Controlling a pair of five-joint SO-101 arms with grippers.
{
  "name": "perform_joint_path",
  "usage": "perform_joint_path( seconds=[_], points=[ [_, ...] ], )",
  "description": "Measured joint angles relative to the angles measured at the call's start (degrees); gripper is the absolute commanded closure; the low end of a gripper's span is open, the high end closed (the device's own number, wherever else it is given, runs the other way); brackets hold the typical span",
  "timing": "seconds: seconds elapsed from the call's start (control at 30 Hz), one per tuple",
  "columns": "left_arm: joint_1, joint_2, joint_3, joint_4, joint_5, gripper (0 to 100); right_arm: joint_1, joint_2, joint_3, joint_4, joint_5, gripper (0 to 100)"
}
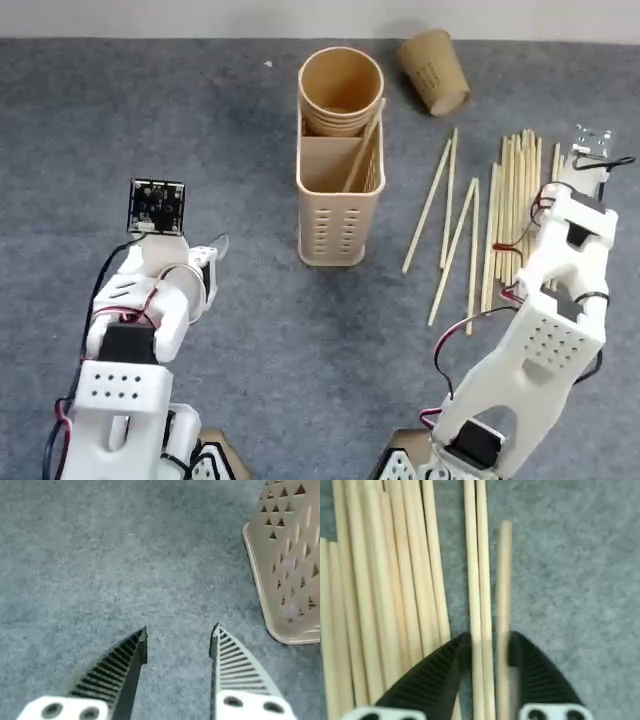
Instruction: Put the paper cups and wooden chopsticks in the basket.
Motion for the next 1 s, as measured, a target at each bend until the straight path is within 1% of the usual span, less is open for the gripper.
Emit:
perform_joint_path(
  seconds=[0.17, 0.27, 0.47, 0.67, 0.93, 1.0],
  points=[
    [0.09, 0.00, 0.00, 0.00, 0.00, 80, 0.09, 0.09, -0.09, 0.53, 0.09, 99.5],
    [0.00, 0.00, 0.00, 0.00, 0.00, 80, 0.09, -0.09, -2.37, 3.78, 0.09, 99.4],
    [0.09, 0.00, 0.00, 0.00, 0.00, 80, -0.44, -5.36, -9.41, 12.31, -0.26, 99.4],
    [0.09, 0.00, 0.00, 0.00, 0.00, 80, -1.23, -12.57, -16.53, 13.19, -8.09, 99.4],
    [0.00, 0.00, 0.00, 0.00, 0.00, 80, -8.79, -19.43, -19.34, 13.01, -15.65, 99.3],
    [0.00, 0.00, 0.00, 0.00, 0.00, 80, -10.99, -21.63, -20.84, 10.99, -16.26, 99.3]
  ],
)
